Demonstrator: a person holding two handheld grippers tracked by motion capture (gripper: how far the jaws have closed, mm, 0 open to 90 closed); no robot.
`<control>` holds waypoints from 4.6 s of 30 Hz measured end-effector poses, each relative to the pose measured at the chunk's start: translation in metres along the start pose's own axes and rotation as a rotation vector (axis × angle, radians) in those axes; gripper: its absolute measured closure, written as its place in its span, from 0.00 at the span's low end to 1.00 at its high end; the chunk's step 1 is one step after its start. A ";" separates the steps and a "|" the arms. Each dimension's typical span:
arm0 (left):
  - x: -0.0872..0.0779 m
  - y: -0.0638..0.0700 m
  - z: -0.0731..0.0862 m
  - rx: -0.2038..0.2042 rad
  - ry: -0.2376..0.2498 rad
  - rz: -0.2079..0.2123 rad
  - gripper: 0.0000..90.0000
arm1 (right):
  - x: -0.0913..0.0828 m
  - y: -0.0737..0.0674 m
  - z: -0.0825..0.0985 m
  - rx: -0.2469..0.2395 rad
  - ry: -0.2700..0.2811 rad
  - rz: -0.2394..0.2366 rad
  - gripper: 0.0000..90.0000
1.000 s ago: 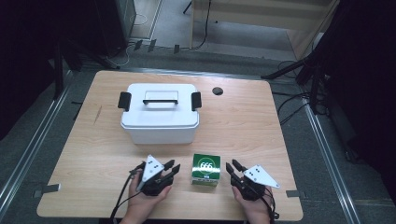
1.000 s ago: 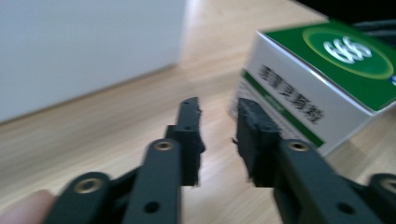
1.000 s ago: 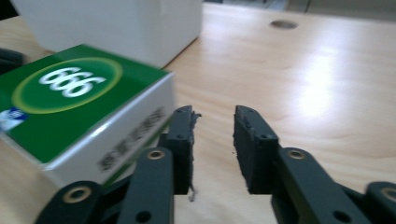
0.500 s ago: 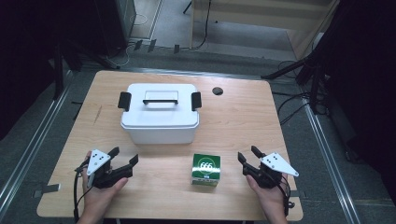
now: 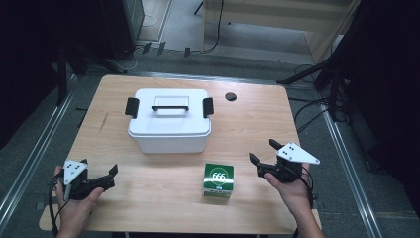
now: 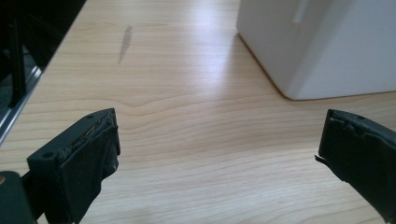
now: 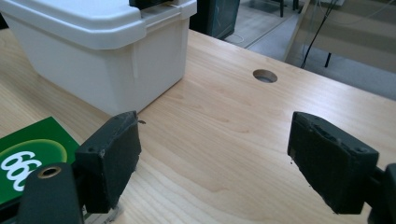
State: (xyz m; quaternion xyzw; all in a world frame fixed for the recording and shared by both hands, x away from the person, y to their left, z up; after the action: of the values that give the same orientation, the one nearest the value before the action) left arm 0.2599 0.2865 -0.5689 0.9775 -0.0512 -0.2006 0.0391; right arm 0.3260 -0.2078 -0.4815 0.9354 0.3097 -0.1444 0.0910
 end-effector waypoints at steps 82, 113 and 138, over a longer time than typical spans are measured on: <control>0.011 -0.023 0.013 0.021 -0.038 -0.116 0.00 | 0.152 -0.073 -0.149 -0.582 -0.445 -0.476 0.76; 0.011 -0.022 0.013 0.022 -0.040 -0.102 0.00 | 0.197 -0.117 -0.149 -0.785 -0.509 -0.533 0.87; 0.011 -0.022 0.013 0.017 -0.044 -0.088 0.00 | 0.204 -0.124 -0.154 -0.834 -0.480 -0.530 0.95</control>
State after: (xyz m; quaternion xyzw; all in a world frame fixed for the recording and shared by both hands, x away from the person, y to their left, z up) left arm 0.2670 0.3058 -0.5874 0.9745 -0.0104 -0.2230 0.0209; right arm 0.4401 0.0431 -0.4127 0.6507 0.5364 -0.2367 0.4826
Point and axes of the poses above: each handheld gripper's, and its own axes: x roughly forward along the jaws, z roughly out of its underside, y roughly to its right, the point moved 7 cm from there along x, roughly forward along the jaws, and after that the axes turned 5 degrees about y, right-handed, at the moved point
